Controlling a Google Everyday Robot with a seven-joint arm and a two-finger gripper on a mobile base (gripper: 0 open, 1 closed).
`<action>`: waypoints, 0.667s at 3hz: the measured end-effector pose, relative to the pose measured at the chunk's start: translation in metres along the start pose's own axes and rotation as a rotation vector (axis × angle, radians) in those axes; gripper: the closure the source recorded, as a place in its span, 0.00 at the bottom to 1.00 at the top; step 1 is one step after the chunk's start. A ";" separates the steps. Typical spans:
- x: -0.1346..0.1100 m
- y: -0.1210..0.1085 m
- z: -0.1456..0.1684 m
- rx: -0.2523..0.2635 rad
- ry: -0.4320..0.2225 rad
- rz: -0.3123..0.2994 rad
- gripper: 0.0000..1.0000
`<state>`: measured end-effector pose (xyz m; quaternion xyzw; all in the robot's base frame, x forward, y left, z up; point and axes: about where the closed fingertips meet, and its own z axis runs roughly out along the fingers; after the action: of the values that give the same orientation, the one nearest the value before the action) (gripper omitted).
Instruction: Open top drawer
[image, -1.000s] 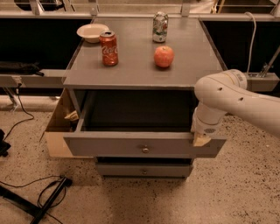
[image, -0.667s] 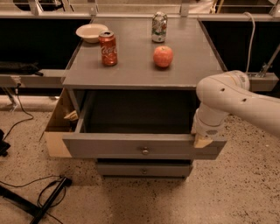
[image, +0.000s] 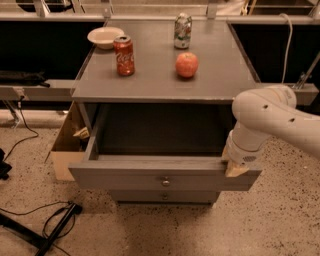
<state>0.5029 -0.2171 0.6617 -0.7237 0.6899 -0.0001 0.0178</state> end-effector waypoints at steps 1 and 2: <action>0.000 0.000 0.001 0.000 0.000 0.000 1.00; 0.002 0.010 -0.002 -0.010 -0.010 -0.020 1.00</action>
Offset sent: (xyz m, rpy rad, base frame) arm -0.1802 -0.0549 0.0663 0.1507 0.1545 0.3212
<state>0.4926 -0.2201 0.6630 -0.7305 0.6827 0.0070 0.0177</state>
